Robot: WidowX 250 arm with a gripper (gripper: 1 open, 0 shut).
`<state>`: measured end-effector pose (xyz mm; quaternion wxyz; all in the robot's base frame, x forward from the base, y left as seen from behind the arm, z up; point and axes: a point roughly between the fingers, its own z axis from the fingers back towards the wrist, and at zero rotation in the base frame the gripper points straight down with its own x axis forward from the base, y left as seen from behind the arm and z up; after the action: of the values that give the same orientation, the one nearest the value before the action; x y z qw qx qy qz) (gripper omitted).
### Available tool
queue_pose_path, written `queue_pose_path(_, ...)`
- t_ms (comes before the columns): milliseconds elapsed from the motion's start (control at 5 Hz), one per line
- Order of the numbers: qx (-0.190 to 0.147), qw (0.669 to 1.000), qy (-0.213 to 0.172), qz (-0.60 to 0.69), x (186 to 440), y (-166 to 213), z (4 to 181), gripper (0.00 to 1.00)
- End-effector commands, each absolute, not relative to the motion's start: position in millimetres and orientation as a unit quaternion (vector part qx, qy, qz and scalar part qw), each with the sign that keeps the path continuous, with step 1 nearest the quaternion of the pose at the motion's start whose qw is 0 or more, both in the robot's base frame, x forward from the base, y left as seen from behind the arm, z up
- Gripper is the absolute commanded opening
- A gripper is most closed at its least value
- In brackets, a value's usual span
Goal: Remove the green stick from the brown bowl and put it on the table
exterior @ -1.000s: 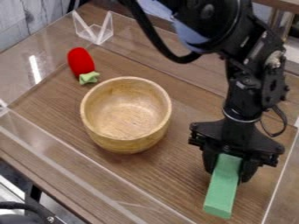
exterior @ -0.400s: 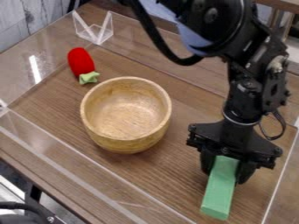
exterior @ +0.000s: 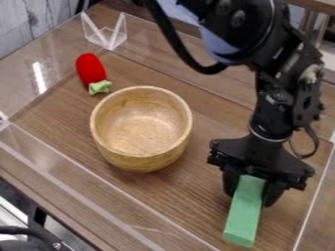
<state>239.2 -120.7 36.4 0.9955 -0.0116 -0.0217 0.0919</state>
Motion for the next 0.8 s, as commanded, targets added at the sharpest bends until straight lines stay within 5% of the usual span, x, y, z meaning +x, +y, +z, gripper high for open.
queue_pose_path(0,-0.019,0.995,-0.045,0.089,248.8,-125.3,48.1,0.00)
queue_pose_path(600,-0.009,0.995,-0.043,0.091,248.3,-124.2,46.1,0.00)
